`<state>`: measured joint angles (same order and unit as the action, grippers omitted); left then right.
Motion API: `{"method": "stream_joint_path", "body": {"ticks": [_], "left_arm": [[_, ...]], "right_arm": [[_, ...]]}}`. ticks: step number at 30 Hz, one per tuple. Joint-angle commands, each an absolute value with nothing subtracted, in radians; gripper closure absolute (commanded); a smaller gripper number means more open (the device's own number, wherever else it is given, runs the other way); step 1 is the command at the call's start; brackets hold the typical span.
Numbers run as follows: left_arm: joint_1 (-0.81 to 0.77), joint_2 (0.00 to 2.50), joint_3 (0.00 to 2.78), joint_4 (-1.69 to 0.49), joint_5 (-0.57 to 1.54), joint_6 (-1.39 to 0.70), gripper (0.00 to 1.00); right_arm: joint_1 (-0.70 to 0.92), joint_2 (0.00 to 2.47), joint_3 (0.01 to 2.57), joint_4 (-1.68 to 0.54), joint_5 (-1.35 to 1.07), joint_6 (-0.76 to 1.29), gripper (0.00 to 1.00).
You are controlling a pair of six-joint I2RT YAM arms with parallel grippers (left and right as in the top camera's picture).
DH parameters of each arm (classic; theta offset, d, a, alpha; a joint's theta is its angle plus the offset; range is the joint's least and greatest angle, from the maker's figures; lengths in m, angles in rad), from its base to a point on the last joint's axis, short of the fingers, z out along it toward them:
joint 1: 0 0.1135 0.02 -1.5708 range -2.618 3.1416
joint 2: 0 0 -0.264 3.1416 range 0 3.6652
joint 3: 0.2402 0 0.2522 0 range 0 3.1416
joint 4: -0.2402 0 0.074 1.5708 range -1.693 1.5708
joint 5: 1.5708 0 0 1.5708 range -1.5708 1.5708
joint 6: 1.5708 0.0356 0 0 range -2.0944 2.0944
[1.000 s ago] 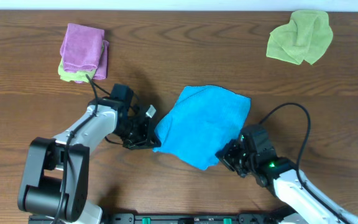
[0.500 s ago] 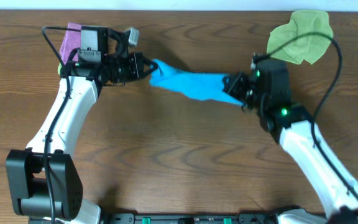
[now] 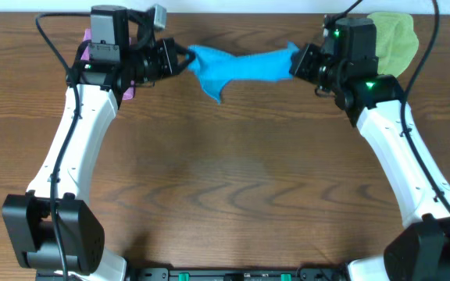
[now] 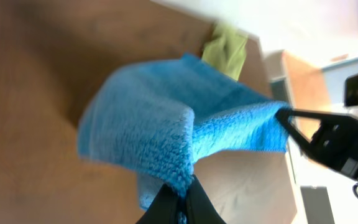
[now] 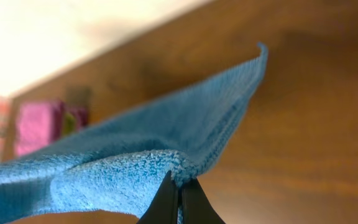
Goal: Fold the cloth
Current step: 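Grasp the right corner with the right gripper and stretch cloth apart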
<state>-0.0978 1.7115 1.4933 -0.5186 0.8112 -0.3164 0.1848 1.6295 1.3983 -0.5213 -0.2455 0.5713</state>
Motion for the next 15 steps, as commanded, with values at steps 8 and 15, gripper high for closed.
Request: {"method": "stream_joint_path", "body": {"ticks": [8, 15], "left_arm": [[-0.169, 1.726, 1.480, -0.922, 0.743, 0.028, 0.94], [-0.230, 1.726, 1.285, -0.938, 0.753, 0.031, 0.94]], "right_arm": [[0.183, 1.603, 1.412, -0.848, -0.205, 0.440, 0.99], [0.183, 1.516, 1.400, -1.057, -0.130, 0.368, 0.99]]}}
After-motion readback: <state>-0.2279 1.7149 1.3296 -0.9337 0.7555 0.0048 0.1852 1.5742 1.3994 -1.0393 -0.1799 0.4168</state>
